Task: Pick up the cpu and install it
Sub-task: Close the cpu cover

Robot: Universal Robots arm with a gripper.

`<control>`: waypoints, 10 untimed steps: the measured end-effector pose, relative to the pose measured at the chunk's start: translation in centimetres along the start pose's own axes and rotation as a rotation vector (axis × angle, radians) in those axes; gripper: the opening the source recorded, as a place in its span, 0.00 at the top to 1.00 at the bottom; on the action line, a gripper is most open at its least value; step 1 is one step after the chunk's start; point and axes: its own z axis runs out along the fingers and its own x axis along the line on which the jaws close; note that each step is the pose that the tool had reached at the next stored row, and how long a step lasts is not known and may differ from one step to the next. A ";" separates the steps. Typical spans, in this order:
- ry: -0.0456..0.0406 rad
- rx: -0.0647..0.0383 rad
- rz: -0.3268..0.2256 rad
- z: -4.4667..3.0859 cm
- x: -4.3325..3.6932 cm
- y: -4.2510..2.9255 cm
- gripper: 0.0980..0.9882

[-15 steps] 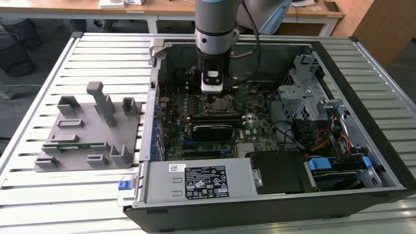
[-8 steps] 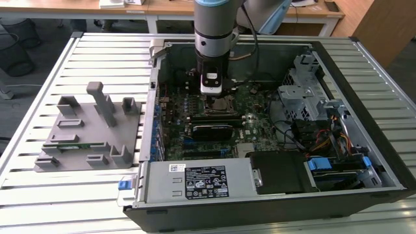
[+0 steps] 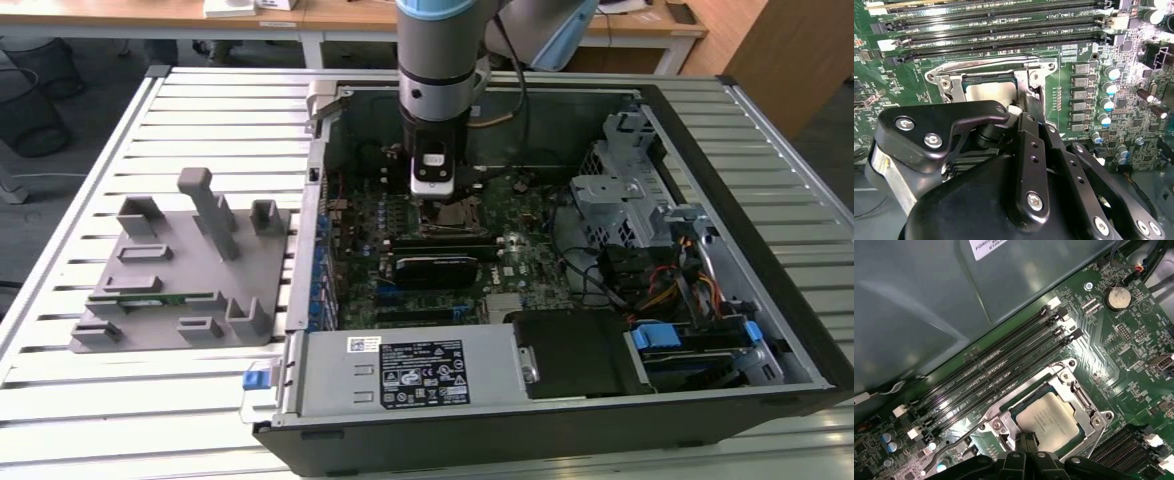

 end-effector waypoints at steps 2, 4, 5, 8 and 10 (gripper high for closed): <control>0.0000 0.000 0.000 0.16 0.00 -0.01 0.99; 0.0001 0.001 0.000 0.30 0.01 -0.02 0.99; 0.0001 0.001 0.000 0.35 0.01 -0.03 0.99; 0.0000 0.001 0.000 0.40 0.01 -0.03 0.99; 0.0001 0.000 0.000 0.42 -0.03 0.01 0.99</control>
